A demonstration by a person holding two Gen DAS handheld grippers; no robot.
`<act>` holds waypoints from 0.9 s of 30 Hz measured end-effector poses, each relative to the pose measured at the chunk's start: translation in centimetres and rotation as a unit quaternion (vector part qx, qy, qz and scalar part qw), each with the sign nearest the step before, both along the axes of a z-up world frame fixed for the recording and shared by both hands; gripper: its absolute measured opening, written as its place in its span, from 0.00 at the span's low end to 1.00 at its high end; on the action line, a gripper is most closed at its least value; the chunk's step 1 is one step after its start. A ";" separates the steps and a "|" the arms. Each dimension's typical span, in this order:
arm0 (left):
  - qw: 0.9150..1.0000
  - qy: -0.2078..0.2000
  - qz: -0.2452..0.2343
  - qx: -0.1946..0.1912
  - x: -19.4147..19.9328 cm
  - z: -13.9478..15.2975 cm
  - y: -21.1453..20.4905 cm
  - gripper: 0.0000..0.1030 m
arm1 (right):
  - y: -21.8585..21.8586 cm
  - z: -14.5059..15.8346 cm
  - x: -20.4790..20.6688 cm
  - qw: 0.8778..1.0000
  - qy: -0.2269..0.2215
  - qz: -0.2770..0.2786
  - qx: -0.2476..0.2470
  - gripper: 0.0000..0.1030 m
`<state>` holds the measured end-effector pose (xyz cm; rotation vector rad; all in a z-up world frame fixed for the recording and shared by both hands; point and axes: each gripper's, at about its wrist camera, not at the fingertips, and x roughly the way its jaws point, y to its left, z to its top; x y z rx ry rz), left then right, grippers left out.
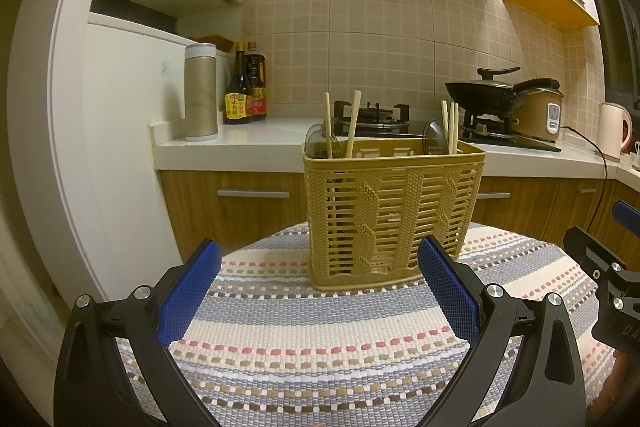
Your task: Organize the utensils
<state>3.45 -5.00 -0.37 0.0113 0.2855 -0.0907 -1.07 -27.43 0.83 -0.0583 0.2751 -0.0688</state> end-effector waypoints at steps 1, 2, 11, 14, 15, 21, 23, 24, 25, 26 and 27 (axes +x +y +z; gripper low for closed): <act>1.000 0.000 0.000 0.000 0.0 0.0 0.0 0.93 | 0.0 0.0 0.0 1.000 0.000 0.000 0.000 0.92; 1.000 0.000 0.000 0.000 0.0 0.0 0.0 0.93 | 0.0 0.0 0.0 1.000 0.000 0.000 0.000 0.92; 1.000 0.000 0.008 0.001 0.0 0.1 0.3 0.93 | 0.0 0.0 0.0 1.000 0.000 -0.001 0.002 0.92; 1.000 -0.002 0.012 -0.001 0.0 0.2 0.4 0.93 | 0.0 0.0 0.0 1.000 0.000 -0.001 0.002 0.92; 1.000 -0.004 0.012 -0.001 0.0 0.2 0.5 0.93 | 0.0 -0.1 0.0 1.000 0.000 -0.001 0.002 0.92; 1.000 -0.005 0.014 -0.005 -0.1 0.2 0.7 0.93 | 0.0 -0.1 0.1 1.000 -0.001 -0.002 0.001 0.92; 1.000 0.002 0.019 -0.012 0.1 0.2 1.0 0.93 | 0.0 -0.1 0.1 1.000 0.000 -0.003 0.001 0.92; 1.000 0.006 0.020 -0.016 0.3 0.2 1.2 0.93 | 0.0 -0.2 0.2 1.000 0.000 -0.003 0.001 0.92; 0.999 0.012 0.018 -0.023 0.4 0.2 1.5 0.93 | 0.0 -0.1 0.1 1.000 0.001 -0.004 0.002 0.92; 0.999 0.016 0.018 -0.029 0.6 0.1 1.7 0.93 | 0.0 -0.2 0.1 1.000 0.001 -0.004 0.002 0.92; 0.999 0.021 0.019 -0.034 0.7 0.1 1.9 0.93 | 0.0 -0.1 0.1 1.000 0.000 -0.004 0.002 0.92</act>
